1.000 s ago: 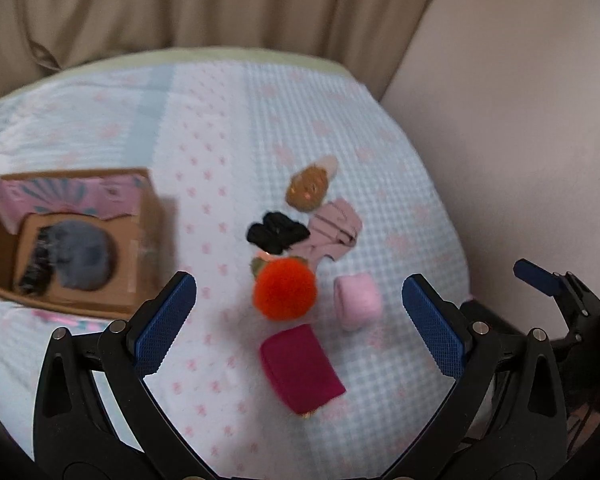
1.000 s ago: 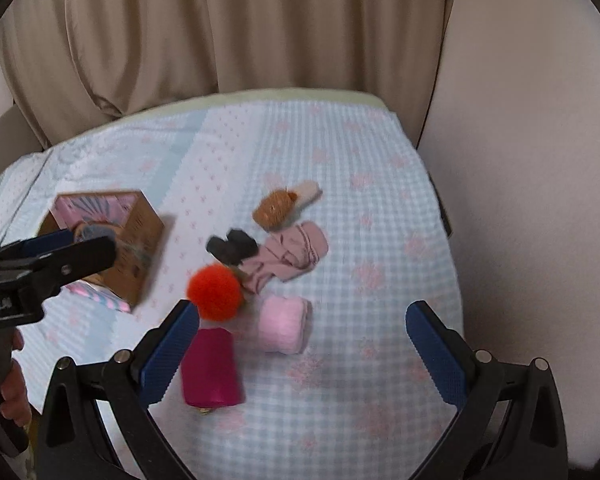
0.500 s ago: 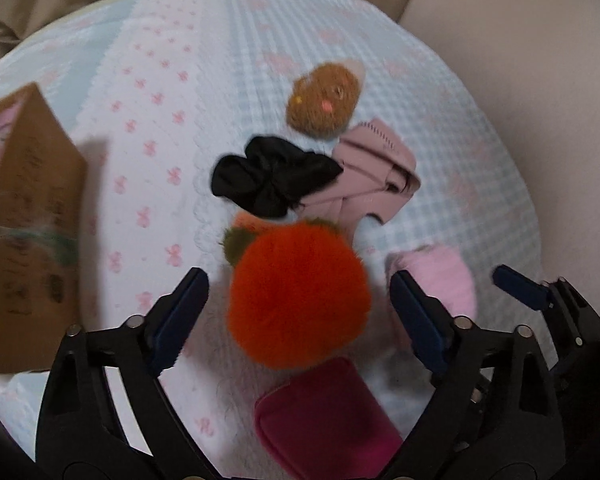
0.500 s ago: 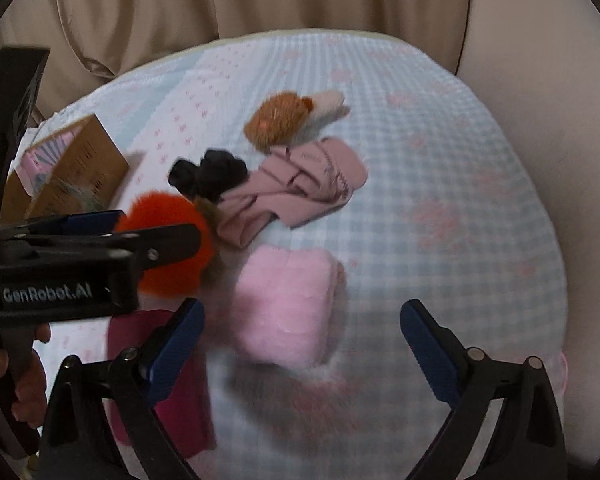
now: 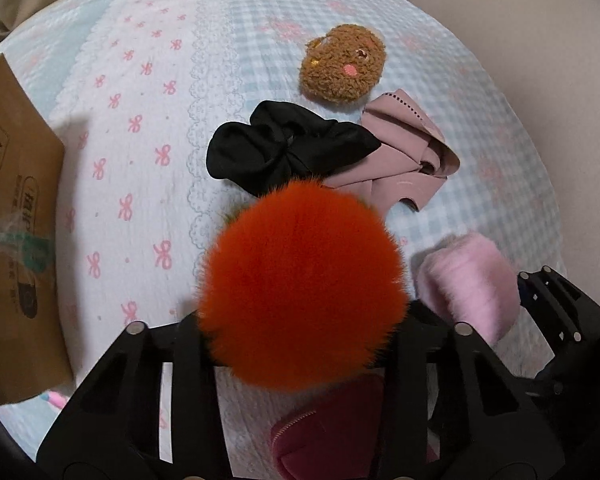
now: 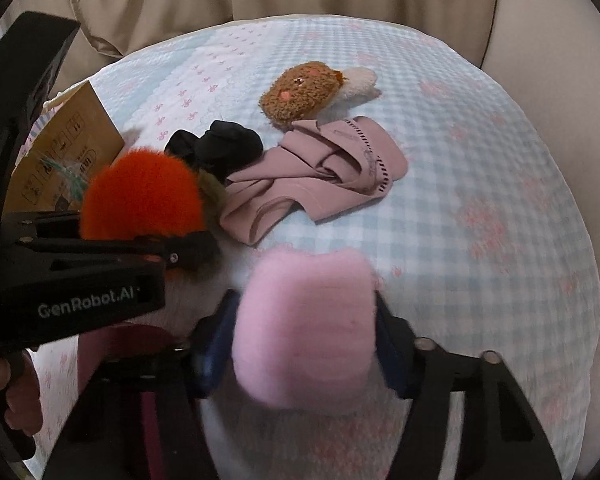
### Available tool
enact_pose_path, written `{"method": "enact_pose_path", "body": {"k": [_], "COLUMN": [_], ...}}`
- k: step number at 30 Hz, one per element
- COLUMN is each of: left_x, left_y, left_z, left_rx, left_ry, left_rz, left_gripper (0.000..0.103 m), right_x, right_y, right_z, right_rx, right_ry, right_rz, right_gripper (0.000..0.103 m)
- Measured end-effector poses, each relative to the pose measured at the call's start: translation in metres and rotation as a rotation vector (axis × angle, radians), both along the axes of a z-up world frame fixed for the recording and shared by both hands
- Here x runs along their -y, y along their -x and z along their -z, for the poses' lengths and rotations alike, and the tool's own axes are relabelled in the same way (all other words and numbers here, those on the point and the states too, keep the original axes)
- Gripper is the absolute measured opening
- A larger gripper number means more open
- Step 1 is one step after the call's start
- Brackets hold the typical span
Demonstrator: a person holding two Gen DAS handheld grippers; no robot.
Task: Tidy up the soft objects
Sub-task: 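Grasp the orange pompom with the left tool while the right tool grasps the pink fuzzy cuff, then lift the pompom and pink cuff and carry both over the box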
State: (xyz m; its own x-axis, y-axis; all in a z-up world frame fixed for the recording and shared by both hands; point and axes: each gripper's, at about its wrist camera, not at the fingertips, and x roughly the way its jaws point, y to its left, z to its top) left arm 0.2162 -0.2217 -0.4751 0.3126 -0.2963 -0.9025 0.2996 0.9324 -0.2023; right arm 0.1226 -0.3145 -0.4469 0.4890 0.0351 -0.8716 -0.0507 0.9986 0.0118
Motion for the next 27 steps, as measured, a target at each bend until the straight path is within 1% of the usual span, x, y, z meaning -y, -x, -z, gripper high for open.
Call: {"method": "enact_pose_path", "body": {"k": [2,8,13,20,27], "left_x": [-0.001,-0.006,-0.011,-0.015,-0.019], "left_y": [0.001,0.003,0.004,0.005,0.017], "left_z": [-0.001,-0.006,-0.021,-0.057,-0.111], "left_rx": [0.005,0.011,0.034,0.081,0.136], "left_ry": [-0.002,0.001,0.006,0.016,0.032], "left_rz": [0.009,0.007,-0.001,-0.017,-0.036], "left_gripper": [0.031,0.027,0.026,0.026,0.026], "right_x": [0.0,0.0,0.001,0.002,0.005], "right_y": [-0.003,-0.005,-0.001,-0.001,0.004], "right_z": [0.001,-0.002,-0.013,-0.045,-0.098], "right_rx": [-0.003,-0.008,0.002,0.035,0.094], "right_ry": [0.01,0.008,0.003,-0.009,0.002], "right_rz": [0.006,0.031,0.041,0.059,0.068], "right_gripper": [0.044,0.042,0.042,0.042,0.042]}}
